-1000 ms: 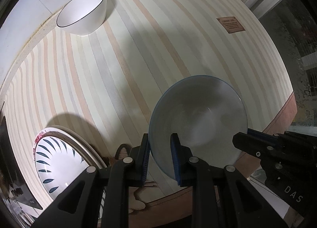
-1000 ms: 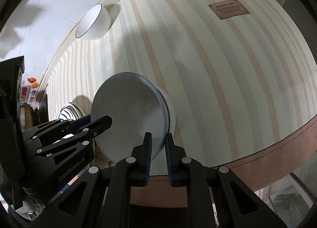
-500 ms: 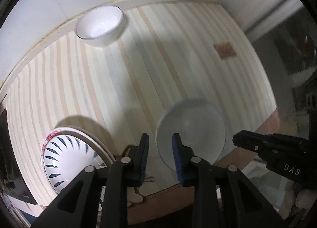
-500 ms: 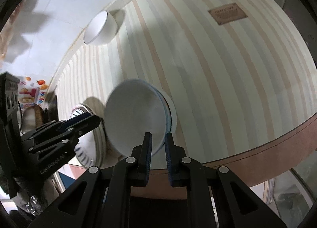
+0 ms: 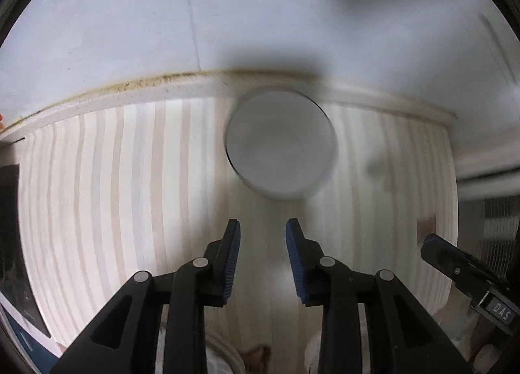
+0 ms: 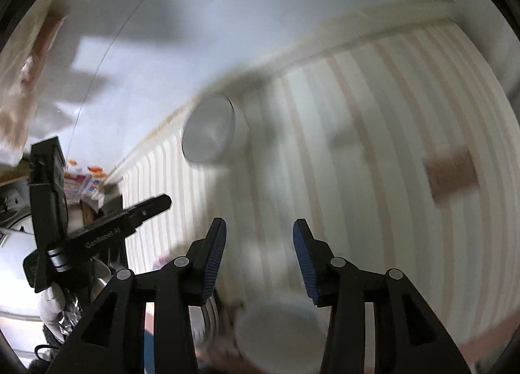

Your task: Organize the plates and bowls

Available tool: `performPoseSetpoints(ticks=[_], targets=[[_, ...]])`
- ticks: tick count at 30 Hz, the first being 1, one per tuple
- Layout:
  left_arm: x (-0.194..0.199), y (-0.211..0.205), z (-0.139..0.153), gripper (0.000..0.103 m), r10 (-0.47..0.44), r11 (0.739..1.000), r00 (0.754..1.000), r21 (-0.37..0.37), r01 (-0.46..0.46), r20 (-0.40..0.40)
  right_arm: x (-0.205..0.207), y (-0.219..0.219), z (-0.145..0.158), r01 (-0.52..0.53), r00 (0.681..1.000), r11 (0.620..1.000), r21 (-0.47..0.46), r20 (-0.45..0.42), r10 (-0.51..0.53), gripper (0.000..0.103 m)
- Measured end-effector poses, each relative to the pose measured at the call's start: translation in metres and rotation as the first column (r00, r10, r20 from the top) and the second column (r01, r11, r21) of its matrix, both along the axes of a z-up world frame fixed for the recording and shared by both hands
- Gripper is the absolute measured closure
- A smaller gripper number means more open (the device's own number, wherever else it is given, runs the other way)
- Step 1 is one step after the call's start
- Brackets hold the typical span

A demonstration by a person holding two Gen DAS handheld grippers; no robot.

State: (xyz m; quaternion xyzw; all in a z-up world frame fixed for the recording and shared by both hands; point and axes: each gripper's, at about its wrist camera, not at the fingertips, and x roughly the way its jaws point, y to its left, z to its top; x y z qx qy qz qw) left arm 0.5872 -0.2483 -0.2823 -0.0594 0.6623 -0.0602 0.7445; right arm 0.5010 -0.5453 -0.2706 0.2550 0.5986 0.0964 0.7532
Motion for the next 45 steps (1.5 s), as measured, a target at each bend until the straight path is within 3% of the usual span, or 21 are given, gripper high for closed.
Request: performPoseSetpoints(ticks=[7, 14, 15, 17, 18, 20, 27, 34, 45], targets=[[0.054, 0.01, -0.044, 0.076, 0.044, 0.999, 0.996, -0.026, -0.046, -0.08, 0.099, 0.036, -0.035, -0.049, 0.998, 0.998, -0.038, 0.025, 0.049, 0.057], [0.07, 0.006, -0.072, 0.078, 0.026, 1.0, 0.995, -0.002, -0.026, -0.101, 0.144, 0.061, -0.079, -0.099, 0.995, 0.994, -0.052, -0.035, 0.097, 0.058], [0.07, 0.004, -0.075, 0.084, 0.026, 1.0, 0.995, 0.001, -0.026, -0.094, 0.147, 0.062, -0.084, -0.102, 0.994, 0.993, -0.054, -0.04, 0.1, 0.06], [0.071, -0.002, -0.078, 0.085, 0.021, 1.0, 0.996, -0.002, -0.021, -0.083, 0.15, 0.064, -0.093, -0.114, 0.992, 0.992, -0.056, -0.057, 0.11, 0.074], [0.071, -0.005, -0.079, 0.085, 0.018, 1.0, 0.997, 0.001, -0.018, -0.077, 0.152, 0.065, -0.096, -0.117, 0.992, 0.992, -0.054, -0.061, 0.114, 0.085], [0.069, -0.011, -0.079, 0.085, 0.008, 1.0, 0.998, 0.016, -0.007, -0.065, 0.153, 0.065, -0.099, -0.126, 0.991, 0.991, -0.048, -0.057, 0.123, 0.088], [0.064, -0.021, -0.075, 0.085, -0.001, 1.0, 0.998, 0.024, 0.003, -0.059, 0.154, 0.067, -0.096, -0.138, 0.99, 0.988, -0.075, -0.052, 0.134, 0.09], [0.05, -0.022, -0.05, 0.085, -0.029, 0.999, 0.999, 0.028, 0.03, -0.018, 0.149, 0.077, -0.085, -0.137, 0.99, 0.987, -0.089, -0.045, 0.133, 0.09], [0.0, -0.033, 0.0, 0.085, -0.079, 0.997, 0.996, 0.007, 0.078, 0.035, 0.11, 0.07, -0.031, -0.127, 0.991, 0.987, -0.097, 0.02, 0.129, 0.09]])
